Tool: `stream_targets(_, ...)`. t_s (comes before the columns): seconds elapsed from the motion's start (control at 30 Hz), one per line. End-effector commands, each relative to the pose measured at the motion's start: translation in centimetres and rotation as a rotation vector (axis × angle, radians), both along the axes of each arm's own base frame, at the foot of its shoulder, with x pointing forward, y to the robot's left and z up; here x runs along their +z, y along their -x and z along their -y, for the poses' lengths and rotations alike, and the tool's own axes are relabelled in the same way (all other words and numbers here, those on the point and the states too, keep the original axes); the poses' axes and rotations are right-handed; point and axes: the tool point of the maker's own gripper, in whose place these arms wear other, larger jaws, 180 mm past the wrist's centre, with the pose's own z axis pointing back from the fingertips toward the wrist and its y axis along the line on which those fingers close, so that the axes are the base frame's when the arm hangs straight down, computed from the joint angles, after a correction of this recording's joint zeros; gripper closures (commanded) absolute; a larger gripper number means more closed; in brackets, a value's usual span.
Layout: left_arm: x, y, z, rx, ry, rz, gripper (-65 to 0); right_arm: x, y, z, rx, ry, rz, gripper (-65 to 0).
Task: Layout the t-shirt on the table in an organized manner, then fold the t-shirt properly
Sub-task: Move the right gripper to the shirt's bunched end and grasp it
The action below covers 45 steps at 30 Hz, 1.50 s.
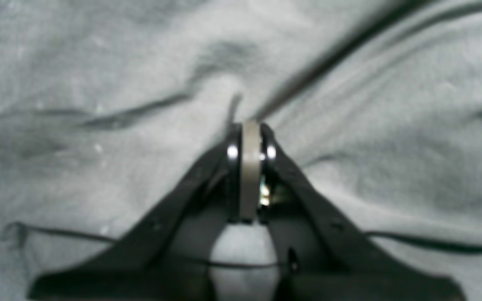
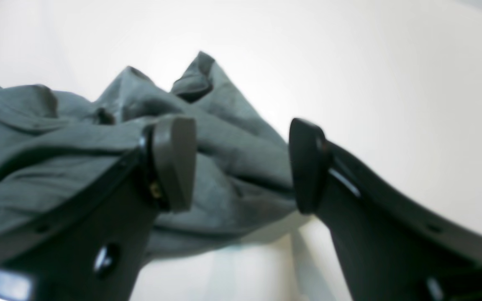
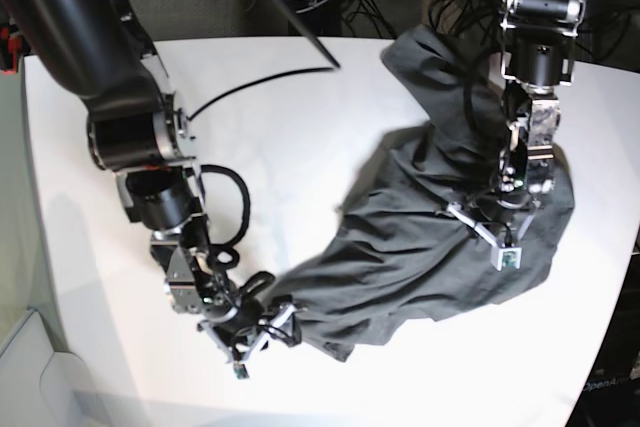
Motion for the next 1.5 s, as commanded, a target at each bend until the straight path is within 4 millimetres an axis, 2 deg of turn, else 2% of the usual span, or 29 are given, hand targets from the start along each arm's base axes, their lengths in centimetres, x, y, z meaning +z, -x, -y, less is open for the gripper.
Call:
stream_targets(0.0,-3.3,3.8,-0.4,-0.003,-0.027,-0.198,-0.4,2.6,-1.4,-0.3,-0.001,-0.022,0.065,-36.2)
stream_targets(0.17,-3.1,3.7,-0.3,-0.006,-0.027,-0.189,-0.4,-0.2,0.5,-0.9,0.014,-0.025,0.009,-36.2)
stream_targets(0.37,-2.9,3.4,-0.3,-0.006,-0.027,-0.183,-0.4,-2.9,2.2,0.2,0.003,-0.015,-0.037,-36.2)
stream_targets(0.6,-2.7,3.3,-0.3,-0.006,-0.027,-0.18,-0.4,-3.2,2.6,-0.8,0.049,0.024,-0.031,-36.2)
stream_targets(0.7,-2.7,3.3,-0.3,-0.006,-0.027,-0.18,-0.4,-2.1,2.2,-1.3,0.067,0.034,0.005,-36.2)
stream_targets(0.9,-2.8,3.4,-0.3,-0.006,-0.027,-0.182,-0.4,-1.6,2.4,-3.2,0.099,0.027,0.018,-36.2)
stream_targets(0.97,-2.9,3.5,-0.3,-0.006,-0.027,-0.185,-0.4,-1.4,2.6,-4.6,0.116,0.011,0.019,-36.2)
stream_targets(1.1,-3.0,3.6,-0.3,-0.007,-0.027,-0.186,-0.4,-1.3,2.8,-5.8,0.126,-0.005,0.017,-36.2)
stream_targets(1.17,-3.0,3.6,-0.3,-0.007,-0.027,-0.186,-0.4,-1.1,3.1,-7.1,0.14,-0.019,0.018,-36.2)
stream_targets(1.3,-3.0,3.7,-0.2,-0.007,-0.027,-0.186,-0.4,-2.1,4.2,-8.3,0.157,-0.033,-0.004,-36.2)
stream_targets(1.47,-3.5,4.3,-0.1,-0.01,-0.026,-0.199,-0.4,-5.1,7.5,-10.5,0.224,-0.012,-0.032,-36.0)
